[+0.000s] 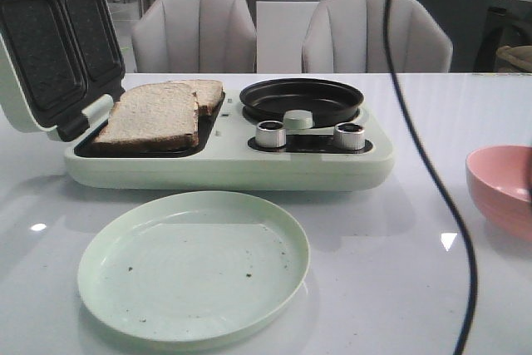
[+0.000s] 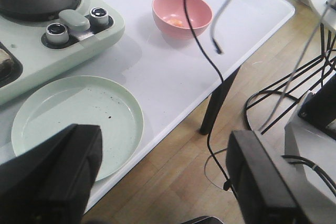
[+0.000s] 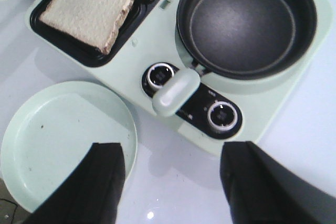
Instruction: Make breakfast with bread and shrimp
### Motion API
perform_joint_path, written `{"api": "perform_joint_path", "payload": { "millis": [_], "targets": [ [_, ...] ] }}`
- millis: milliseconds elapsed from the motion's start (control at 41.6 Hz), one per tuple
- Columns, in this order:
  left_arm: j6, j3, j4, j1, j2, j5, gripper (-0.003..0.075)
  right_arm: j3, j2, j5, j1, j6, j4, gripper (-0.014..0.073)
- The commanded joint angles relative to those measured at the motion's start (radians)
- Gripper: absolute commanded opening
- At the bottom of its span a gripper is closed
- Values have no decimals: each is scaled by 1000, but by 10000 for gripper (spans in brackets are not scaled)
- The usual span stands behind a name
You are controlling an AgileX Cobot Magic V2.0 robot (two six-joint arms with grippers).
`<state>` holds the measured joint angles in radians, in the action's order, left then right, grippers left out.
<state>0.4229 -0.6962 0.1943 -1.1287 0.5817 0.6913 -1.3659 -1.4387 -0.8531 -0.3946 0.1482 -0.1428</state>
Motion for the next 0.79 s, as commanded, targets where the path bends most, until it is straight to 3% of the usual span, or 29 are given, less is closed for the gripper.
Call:
{"api": "perform_joint_path", "payload": {
  "millis": [0, 433, 601, 769],
  "targets": [
    [0, -28, 5, -9, 2, -78, 549, 64, 158, 36, 6, -9, 32, 508],
    [0, -28, 19, -9, 2, -78, 549, 488, 616, 35, 6, -9, 46, 508],
    [0, -28, 29, -9, 8, -78, 543, 583, 733, 34, 6, -9, 45, 508],
    [0, -51, 29, -9, 55, -44, 485, 603, 767, 28, 6, -9, 43, 508]
  ]
}}
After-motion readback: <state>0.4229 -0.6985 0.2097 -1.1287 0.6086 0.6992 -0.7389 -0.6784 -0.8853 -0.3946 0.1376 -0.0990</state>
